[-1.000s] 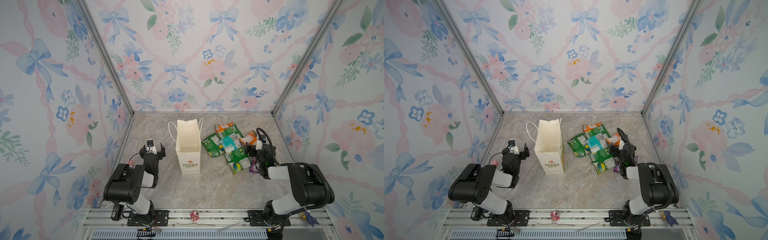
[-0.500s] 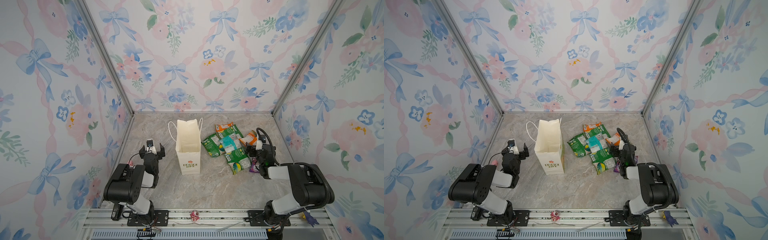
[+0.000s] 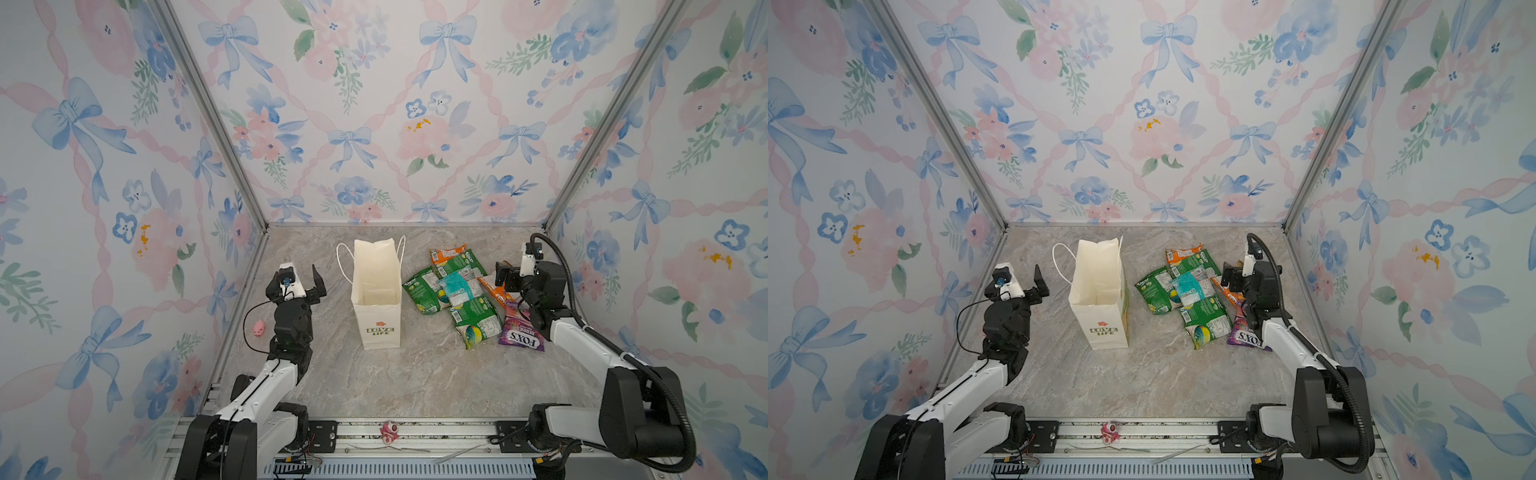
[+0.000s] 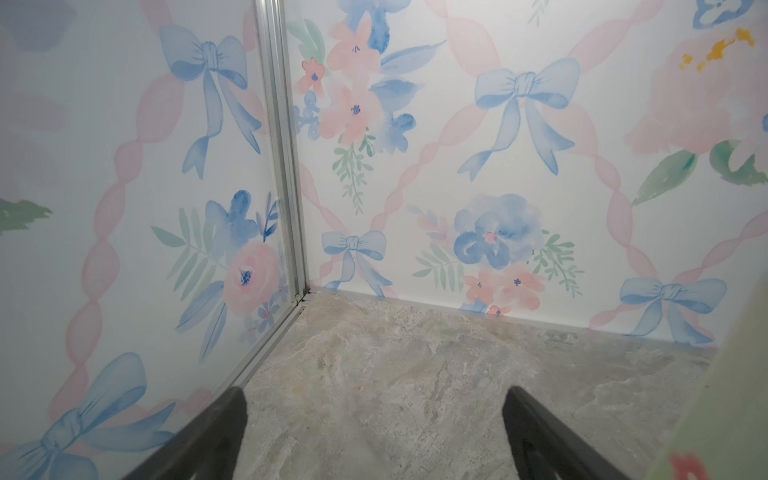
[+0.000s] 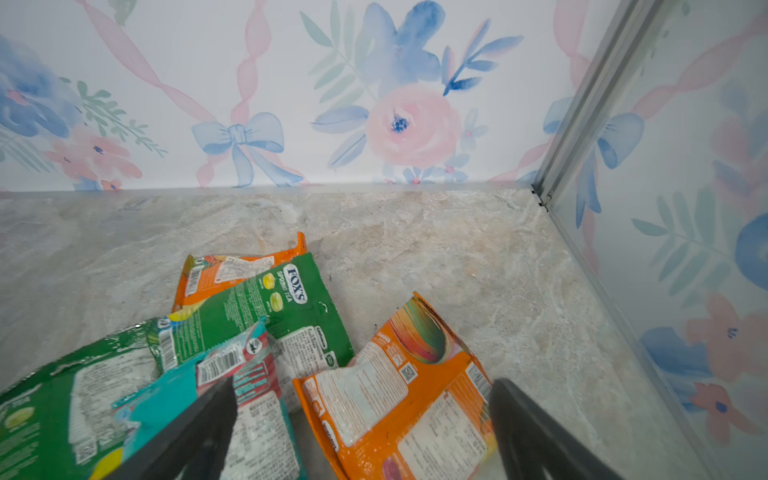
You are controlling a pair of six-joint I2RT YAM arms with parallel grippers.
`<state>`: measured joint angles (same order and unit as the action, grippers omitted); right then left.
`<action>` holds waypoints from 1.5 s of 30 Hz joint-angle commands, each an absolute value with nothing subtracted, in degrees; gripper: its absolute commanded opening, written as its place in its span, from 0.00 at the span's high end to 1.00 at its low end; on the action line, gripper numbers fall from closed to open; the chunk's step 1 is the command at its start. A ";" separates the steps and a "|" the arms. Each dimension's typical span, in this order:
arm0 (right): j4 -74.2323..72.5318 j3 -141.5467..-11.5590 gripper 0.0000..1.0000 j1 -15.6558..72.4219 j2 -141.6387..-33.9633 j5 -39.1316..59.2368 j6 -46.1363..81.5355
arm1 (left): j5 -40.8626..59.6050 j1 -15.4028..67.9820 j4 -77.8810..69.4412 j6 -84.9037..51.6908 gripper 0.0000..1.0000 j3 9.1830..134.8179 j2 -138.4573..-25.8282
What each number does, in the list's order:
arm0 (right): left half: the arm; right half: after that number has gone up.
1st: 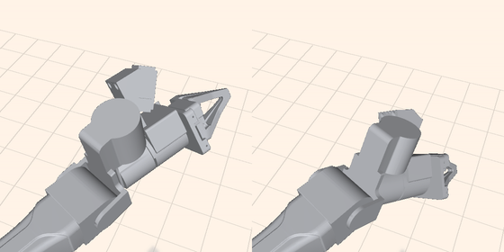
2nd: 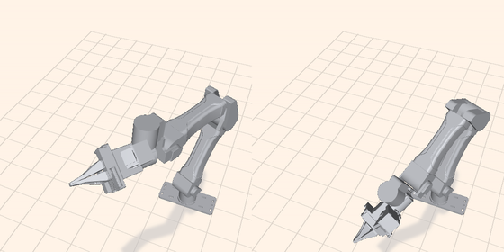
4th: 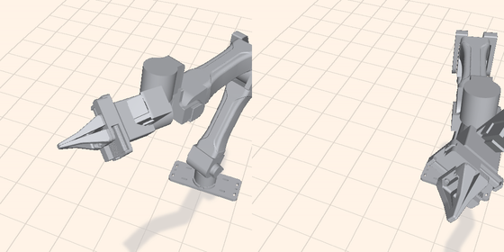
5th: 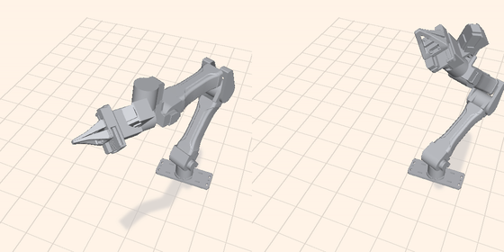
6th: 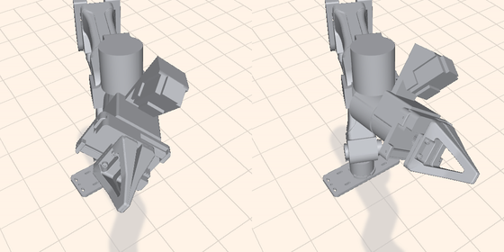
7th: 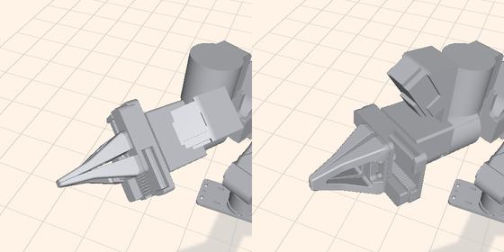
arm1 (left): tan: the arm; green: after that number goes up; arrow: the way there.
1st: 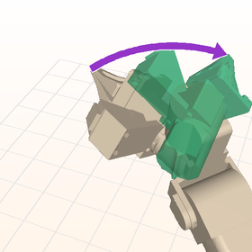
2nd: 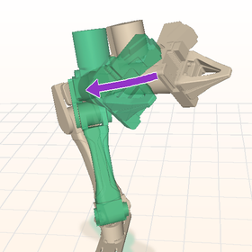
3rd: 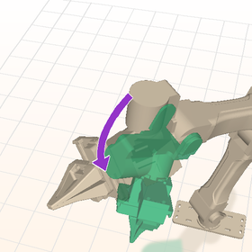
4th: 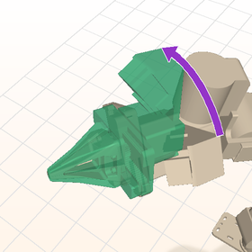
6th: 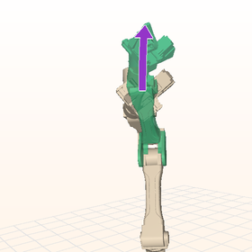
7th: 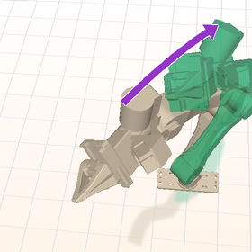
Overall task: Place the snacks into the paper bag
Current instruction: 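Move the left gripper to the bag rim while the right rises over packets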
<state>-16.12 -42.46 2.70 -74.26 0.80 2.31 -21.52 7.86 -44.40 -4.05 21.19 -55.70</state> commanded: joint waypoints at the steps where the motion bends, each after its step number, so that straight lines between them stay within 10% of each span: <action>1: 3.92 -50.32 0.03 4.66 -73.63 5.04 4.28 | -19.79 7.91 -24.94 -10.72 0.02 26.96 -50.15; 12: 27.77 -66.99 0.03 9.83 -72.91 12.44 4.23 | -10.69 7.56 16.08 -22.78 0.02 56.96 -51.22; 45: 39.38 -73.84 0.03 10.45 -73.33 15.38 9.61 | 23.49 8.79 22.84 -25.14 0.02 70.45 -57.19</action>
